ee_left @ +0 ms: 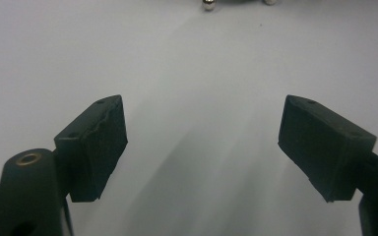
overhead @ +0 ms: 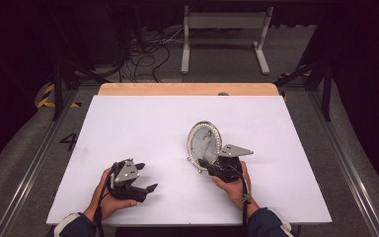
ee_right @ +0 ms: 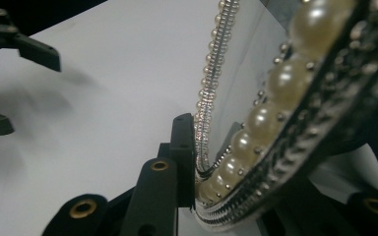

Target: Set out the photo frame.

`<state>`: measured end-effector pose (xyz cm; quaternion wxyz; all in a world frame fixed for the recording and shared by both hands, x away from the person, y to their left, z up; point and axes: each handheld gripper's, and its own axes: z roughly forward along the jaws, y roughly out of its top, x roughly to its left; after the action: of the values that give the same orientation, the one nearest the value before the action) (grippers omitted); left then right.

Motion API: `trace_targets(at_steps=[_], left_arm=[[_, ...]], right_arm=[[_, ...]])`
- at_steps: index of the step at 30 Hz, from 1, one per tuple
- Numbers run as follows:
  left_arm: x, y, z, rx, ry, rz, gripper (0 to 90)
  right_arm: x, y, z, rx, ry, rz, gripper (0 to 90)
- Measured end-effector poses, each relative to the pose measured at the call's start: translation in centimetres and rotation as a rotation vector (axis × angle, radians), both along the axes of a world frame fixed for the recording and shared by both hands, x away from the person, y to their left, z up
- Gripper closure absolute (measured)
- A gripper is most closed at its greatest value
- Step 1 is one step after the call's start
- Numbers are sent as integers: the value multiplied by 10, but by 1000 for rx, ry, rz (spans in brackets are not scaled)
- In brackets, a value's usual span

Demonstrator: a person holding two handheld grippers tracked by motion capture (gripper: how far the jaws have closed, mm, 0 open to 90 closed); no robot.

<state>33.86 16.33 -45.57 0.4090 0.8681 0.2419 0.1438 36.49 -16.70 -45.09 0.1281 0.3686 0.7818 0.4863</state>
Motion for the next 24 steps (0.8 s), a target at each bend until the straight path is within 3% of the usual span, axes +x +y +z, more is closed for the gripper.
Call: trace_targets(at_steps=[6,7,9,14,19,24], left_arm=[[20,-26,8,-22,-25,-46,191],[30,-36,11,-40,-22,-58,178],[36,-41,11,-53,-14,-67,173],[59,-62,7,-73,-4,-83,165],[76,-69,5,-160,23,-79,171],[84,-78,5,-154,23,-90,171]], right_arm=[[3,-2,1,5,25,30,784],[4,-3,2,5,34,39,783],[4,-3,2,3,34,42,782],[-1,-2,2,-25,14,27,704],[-9,-7,5,-41,0,5,643],[-19,-14,16,-65,-28,-46,592]])
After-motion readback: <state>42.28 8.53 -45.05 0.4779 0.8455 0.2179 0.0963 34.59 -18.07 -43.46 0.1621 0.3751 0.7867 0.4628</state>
